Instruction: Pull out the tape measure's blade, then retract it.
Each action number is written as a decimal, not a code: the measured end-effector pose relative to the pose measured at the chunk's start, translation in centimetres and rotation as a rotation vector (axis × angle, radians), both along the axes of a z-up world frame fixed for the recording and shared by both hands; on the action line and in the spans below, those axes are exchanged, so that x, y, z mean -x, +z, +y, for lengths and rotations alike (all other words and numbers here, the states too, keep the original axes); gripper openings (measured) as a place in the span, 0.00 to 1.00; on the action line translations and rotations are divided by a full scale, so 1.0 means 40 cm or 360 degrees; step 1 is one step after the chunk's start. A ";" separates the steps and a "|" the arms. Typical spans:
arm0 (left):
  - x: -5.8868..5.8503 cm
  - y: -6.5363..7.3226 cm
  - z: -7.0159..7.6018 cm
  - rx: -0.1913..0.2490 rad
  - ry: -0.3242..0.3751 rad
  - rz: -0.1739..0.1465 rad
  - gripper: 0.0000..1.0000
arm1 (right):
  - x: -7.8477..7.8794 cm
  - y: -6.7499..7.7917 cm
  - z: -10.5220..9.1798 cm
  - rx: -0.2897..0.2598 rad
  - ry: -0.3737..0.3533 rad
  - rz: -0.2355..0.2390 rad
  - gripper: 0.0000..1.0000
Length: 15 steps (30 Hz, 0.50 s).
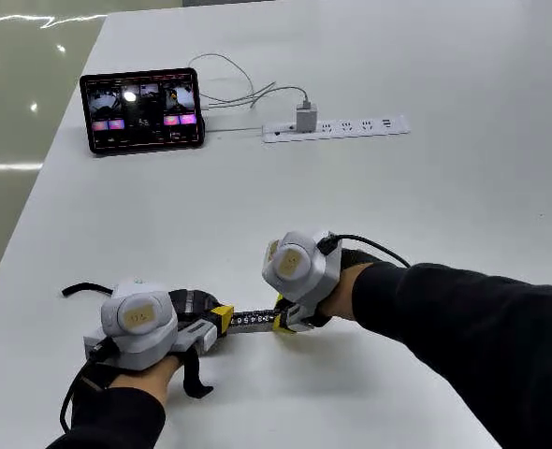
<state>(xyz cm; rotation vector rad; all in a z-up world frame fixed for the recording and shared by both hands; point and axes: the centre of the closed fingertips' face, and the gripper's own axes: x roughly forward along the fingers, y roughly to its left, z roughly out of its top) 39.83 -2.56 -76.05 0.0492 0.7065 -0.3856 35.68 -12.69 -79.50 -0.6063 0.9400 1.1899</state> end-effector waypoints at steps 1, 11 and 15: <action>0.000 0.000 0.000 0.0000 0.0000 0.0000 0.60 | 0.000 0.000 0.001 -0.0001 0.0001 0.0000 0.09; 0.001 0.000 -0.001 0.0001 -0.0002 0.0004 0.60 | -0.002 0.003 0.015 -0.0048 0.0021 0.0014 0.09; 0.000 0.000 -0.001 0.0000 -0.0001 0.0003 0.60 | -0.002 0.003 0.021 -0.0061 0.0022 0.0006 0.09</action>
